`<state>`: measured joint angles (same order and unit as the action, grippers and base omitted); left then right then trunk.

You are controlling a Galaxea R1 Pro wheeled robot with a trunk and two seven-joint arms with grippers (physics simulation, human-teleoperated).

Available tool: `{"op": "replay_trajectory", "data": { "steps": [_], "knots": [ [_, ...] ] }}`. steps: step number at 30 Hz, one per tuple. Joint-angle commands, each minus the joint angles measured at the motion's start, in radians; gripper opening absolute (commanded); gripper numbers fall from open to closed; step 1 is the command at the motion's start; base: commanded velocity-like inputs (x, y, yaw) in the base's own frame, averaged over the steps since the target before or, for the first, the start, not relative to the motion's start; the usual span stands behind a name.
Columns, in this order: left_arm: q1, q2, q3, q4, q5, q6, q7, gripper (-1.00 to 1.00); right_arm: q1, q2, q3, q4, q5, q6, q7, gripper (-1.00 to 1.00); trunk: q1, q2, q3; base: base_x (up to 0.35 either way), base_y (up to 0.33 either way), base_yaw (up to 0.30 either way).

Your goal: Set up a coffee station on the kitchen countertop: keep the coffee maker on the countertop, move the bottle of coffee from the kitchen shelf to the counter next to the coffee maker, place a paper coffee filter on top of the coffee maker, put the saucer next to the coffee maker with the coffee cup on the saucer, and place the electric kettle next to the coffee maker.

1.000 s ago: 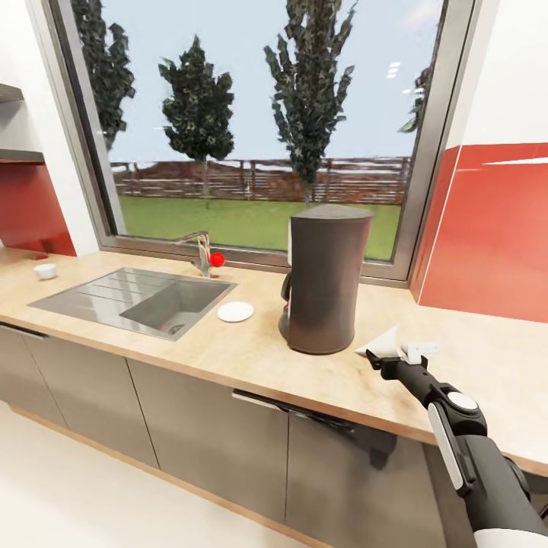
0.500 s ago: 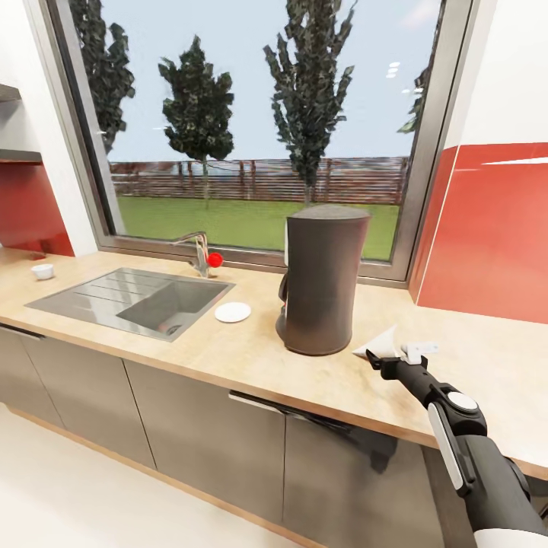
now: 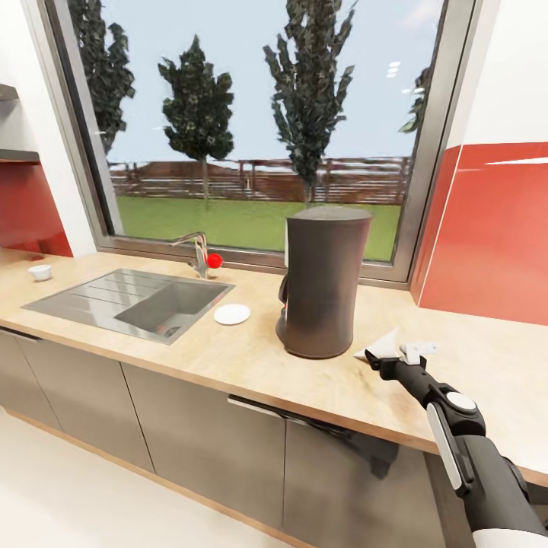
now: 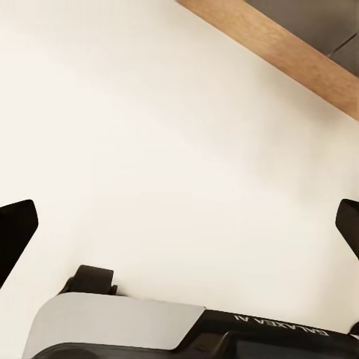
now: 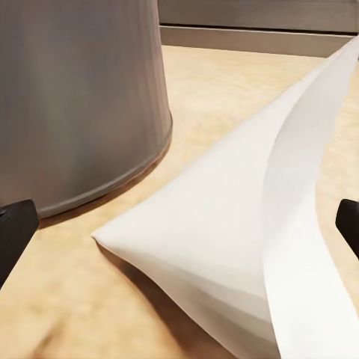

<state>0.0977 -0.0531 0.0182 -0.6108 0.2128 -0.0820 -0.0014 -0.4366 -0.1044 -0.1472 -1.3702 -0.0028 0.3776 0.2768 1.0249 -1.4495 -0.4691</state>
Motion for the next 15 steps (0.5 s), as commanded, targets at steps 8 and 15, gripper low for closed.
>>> {"op": "replay_trajectory", "data": {
  "steps": [8,15],
  "knots": [
    [0.000,-0.001,0.002,-0.001,0.005,-0.001,0.000,1.00,-0.001,0.001,-0.002,-0.001,0.000,0.005,0.005,1.00,0.000,-0.001,-0.001,0.007,0.005,0.000],
    [0.000,-0.001,0.003,-0.001,0.005,-0.001,0.000,1.00,-0.001,0.002,-0.002,-0.001,0.000,0.006,0.004,1.00,0.000,-0.001,-0.001,0.000,0.000,0.000]
  ]
}}
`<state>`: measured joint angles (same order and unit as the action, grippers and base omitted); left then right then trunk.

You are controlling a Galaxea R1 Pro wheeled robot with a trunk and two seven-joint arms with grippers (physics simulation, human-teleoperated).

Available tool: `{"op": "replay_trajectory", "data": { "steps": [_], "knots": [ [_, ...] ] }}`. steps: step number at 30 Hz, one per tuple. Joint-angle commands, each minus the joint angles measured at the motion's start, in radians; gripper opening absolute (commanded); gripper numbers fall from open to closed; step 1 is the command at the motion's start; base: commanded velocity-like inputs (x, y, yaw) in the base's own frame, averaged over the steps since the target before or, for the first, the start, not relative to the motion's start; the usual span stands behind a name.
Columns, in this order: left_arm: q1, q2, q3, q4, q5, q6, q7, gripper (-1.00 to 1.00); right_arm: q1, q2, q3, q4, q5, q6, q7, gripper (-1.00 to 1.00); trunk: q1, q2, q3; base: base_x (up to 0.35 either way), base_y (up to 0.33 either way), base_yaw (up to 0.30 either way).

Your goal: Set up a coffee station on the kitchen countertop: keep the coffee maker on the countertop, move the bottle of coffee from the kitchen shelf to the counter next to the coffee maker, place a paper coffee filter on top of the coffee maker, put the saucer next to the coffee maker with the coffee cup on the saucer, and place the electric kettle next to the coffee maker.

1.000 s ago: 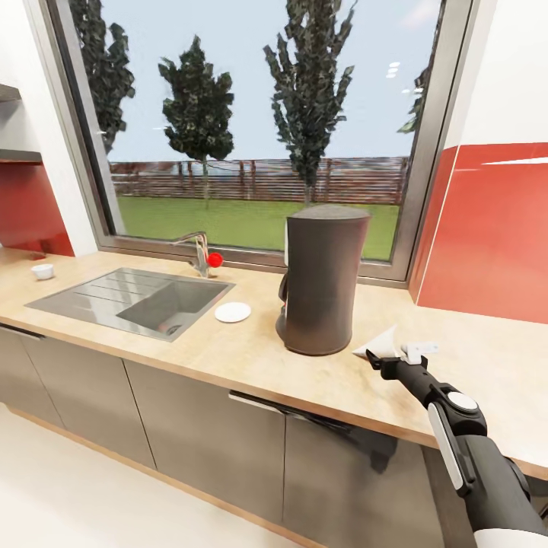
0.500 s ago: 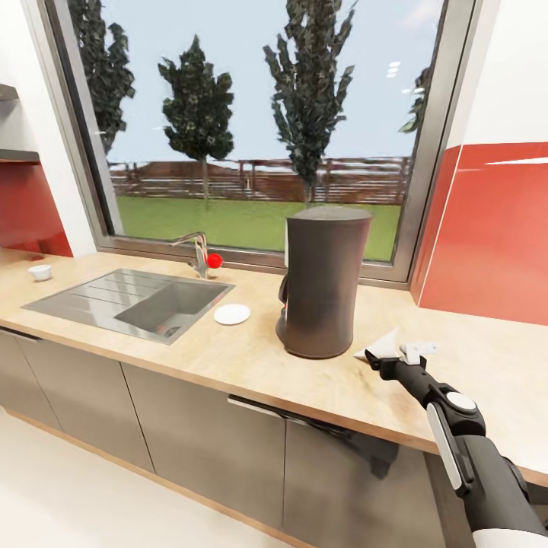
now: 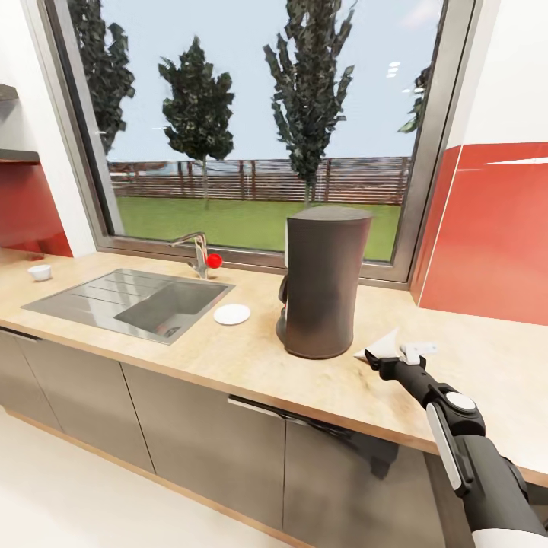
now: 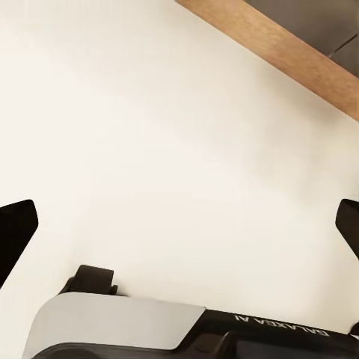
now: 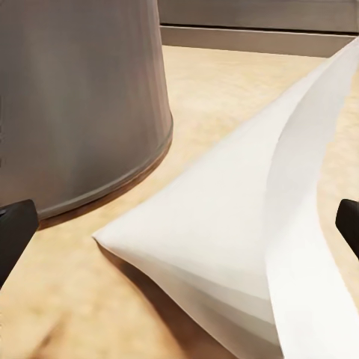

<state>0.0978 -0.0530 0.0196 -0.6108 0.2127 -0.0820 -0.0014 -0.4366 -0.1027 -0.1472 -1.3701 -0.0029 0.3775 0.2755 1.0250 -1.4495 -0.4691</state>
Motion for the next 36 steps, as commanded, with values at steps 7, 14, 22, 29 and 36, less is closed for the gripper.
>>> {"op": "replay_trajectory", "data": {
  "steps": [7,14,22,29,36],
  "knots": [
    [0.000,-0.001,0.002,-0.001,0.005,-0.001,0.000,1.00,-0.001,0.001,-0.002,0.023,0.000,0.005,0.005,1.00,0.000,-0.001,-0.001,0.000,0.000,0.000],
    [0.000,-0.001,0.002,-0.001,0.005,-0.001,0.000,1.00,-0.001,0.001,0.029,0.038,0.000,0.003,0.004,1.00,0.000,-0.001,-0.001,0.000,0.000,0.000],
    [0.000,-0.001,0.002,-0.001,0.005,-0.001,0.000,1.00,-0.001,0.001,0.046,0.040,0.000,0.003,0.002,1.00,0.000,-0.001,-0.001,0.056,0.045,0.000],
    [0.000,-0.001,0.002,-0.001,0.005,-0.001,0.000,1.00,-0.001,0.001,0.047,0.040,0.000,0.003,0.003,1.00,0.000,-0.001,-0.001,0.034,0.025,0.000],
    [0.000,-0.001,0.002,-0.001,0.005,-0.001,0.000,1.00,-0.001,0.001,0.048,0.040,0.000,0.003,0.003,1.00,0.000,-0.001,-0.001,0.051,-0.026,0.000]
  ]
}}
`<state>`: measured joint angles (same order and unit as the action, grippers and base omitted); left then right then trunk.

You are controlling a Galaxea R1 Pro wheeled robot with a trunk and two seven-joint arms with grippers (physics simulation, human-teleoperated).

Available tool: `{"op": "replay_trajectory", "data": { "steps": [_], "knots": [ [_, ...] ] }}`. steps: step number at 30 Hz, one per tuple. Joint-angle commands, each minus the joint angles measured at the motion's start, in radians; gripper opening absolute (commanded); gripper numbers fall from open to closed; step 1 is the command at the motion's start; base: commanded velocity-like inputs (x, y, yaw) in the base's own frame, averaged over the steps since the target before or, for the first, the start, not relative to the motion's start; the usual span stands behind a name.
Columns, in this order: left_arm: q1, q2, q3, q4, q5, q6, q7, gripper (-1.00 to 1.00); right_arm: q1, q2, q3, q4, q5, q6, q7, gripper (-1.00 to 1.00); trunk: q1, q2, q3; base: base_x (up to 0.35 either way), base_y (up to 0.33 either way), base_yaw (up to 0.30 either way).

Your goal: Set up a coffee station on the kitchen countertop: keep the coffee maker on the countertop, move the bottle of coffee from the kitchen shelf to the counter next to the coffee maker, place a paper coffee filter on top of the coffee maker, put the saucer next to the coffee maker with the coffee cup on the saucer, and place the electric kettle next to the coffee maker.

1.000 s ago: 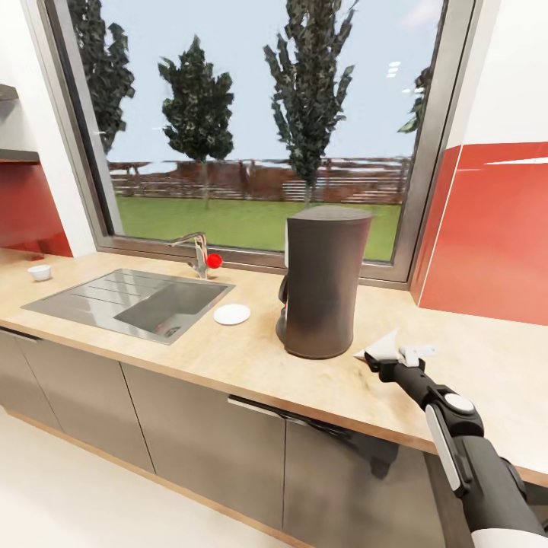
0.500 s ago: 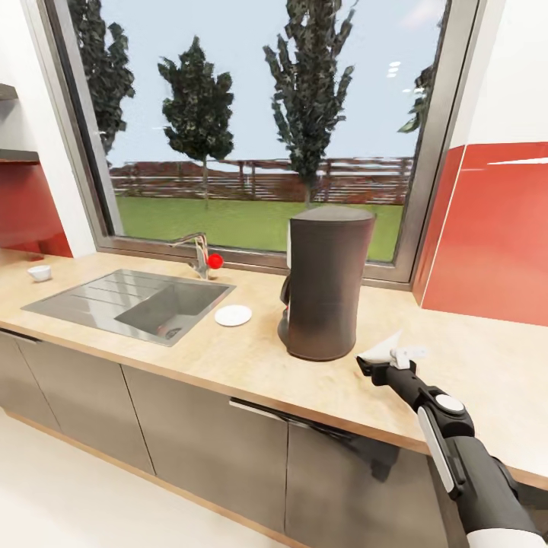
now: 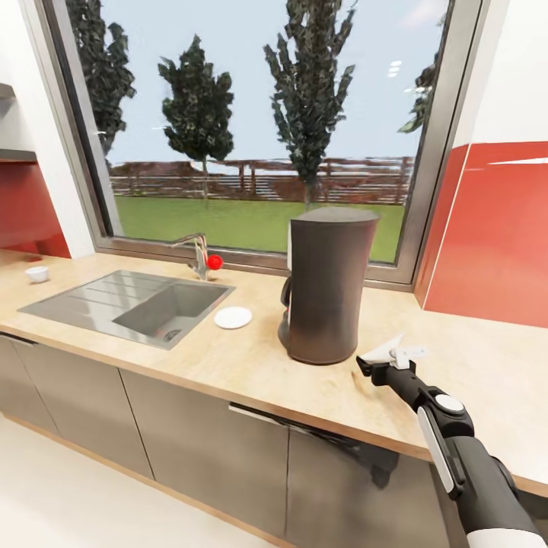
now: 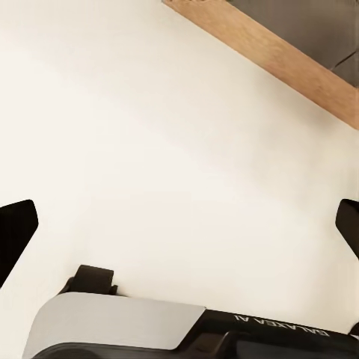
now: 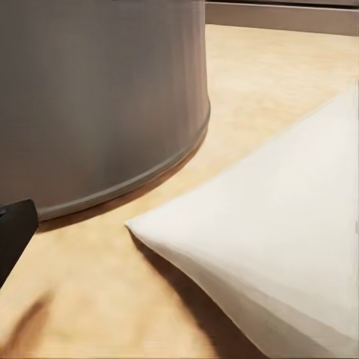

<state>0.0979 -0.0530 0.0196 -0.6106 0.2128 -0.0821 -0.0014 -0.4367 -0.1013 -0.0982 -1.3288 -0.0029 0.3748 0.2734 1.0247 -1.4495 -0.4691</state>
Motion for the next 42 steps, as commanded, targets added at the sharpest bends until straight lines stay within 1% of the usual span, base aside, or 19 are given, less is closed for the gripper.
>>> {"op": "replay_trajectory", "data": {
  "steps": [1,16,17,42],
  "knots": [
    [0.000,-0.001,0.002,-0.001,0.005,-0.001,0.000,1.00,-0.001,0.000,-0.002,-0.001,0.000,0.006,0.005,1.00,0.000,-0.001,-0.001,0.113,-0.056,0.000],
    [0.000,-0.001,0.003,-0.003,0.005,-0.001,0.000,1.00,-0.001,0.000,-0.002,-0.002,0.000,0.006,0.006,1.00,0.000,-0.001,-0.001,0.020,-0.010,0.000],
    [0.000,-0.001,0.003,-0.003,0.005,-0.001,0.000,1.00,-0.001,0.000,-0.002,-0.002,0.000,0.006,0.006,-1.00,0.000,-0.001,-0.001,0.000,0.000,0.000],
    [0.000,-0.001,0.003,-0.003,0.005,-0.001,0.000,1.00,-0.001,0.000,-0.002,-0.003,0.000,0.006,0.006,-1.00,0.000,-0.001,-0.001,0.000,0.000,0.000]
  ]
}}
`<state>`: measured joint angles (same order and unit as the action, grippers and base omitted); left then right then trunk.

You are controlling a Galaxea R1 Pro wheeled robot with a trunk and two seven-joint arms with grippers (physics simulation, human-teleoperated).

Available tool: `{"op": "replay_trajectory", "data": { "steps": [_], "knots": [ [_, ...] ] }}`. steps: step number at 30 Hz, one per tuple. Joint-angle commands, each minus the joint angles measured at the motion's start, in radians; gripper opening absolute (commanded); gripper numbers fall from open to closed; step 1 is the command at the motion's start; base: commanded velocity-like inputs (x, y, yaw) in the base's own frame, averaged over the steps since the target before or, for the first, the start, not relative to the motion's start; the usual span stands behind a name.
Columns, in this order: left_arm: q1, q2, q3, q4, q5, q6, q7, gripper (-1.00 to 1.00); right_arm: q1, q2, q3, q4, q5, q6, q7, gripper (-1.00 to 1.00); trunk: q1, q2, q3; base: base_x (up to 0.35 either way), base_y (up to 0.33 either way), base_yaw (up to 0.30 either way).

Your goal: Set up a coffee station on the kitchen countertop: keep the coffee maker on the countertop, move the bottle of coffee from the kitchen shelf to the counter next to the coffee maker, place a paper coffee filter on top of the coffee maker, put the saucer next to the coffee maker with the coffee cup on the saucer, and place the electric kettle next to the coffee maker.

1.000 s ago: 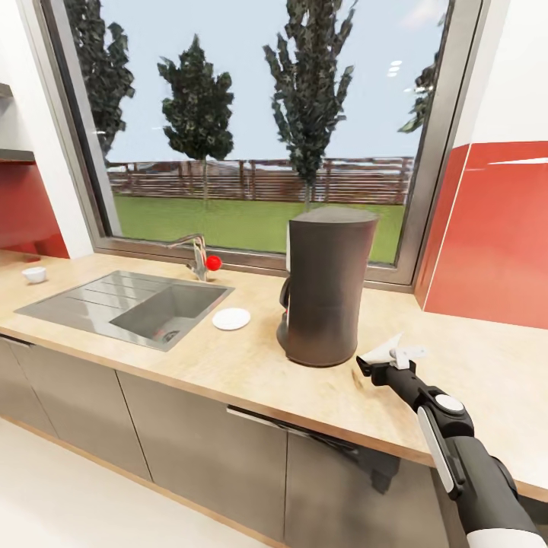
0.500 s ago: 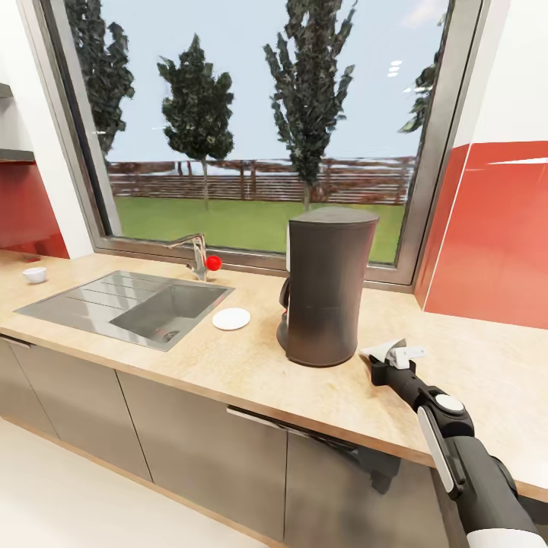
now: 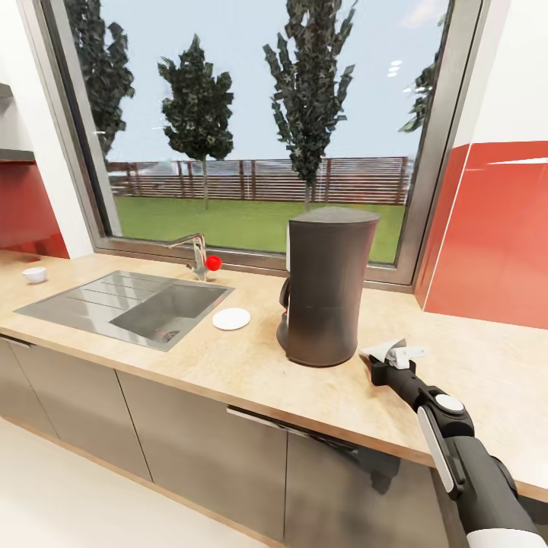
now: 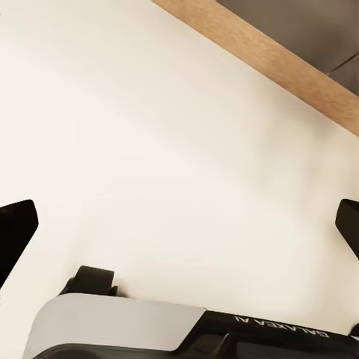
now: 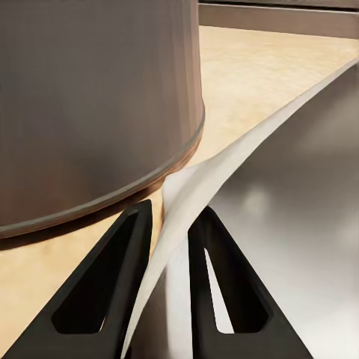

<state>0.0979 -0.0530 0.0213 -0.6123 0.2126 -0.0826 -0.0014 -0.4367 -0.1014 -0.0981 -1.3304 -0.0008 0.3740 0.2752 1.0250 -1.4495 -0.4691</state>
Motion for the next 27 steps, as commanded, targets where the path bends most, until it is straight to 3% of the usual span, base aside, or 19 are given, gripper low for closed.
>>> {"op": "replay_trajectory", "data": {
  "steps": [1,18,27],
  "knots": [
    [0.000,-0.001,0.002,-0.002,0.005,-0.001,0.000,1.00,0.000,0.000,-0.002,-0.001,-0.002,0.006,0.004,-1.00,0.000,-0.001,-0.001,0.000,0.000,0.000],
    [0.000,-0.001,0.002,-0.003,0.005,-0.001,0.000,1.00,0.000,0.000,-0.002,-0.003,-0.002,0.006,0.004,-1.00,0.000,-0.001,-0.001,-0.048,0.000,0.000],
    [0.000,-0.001,0.002,0.000,0.005,0.000,0.000,1.00,0.000,0.000,-0.002,-0.003,-0.002,0.006,0.004,-1.00,-0.019,0.034,0.015,0.000,0.000,0.000]
  ]
}}
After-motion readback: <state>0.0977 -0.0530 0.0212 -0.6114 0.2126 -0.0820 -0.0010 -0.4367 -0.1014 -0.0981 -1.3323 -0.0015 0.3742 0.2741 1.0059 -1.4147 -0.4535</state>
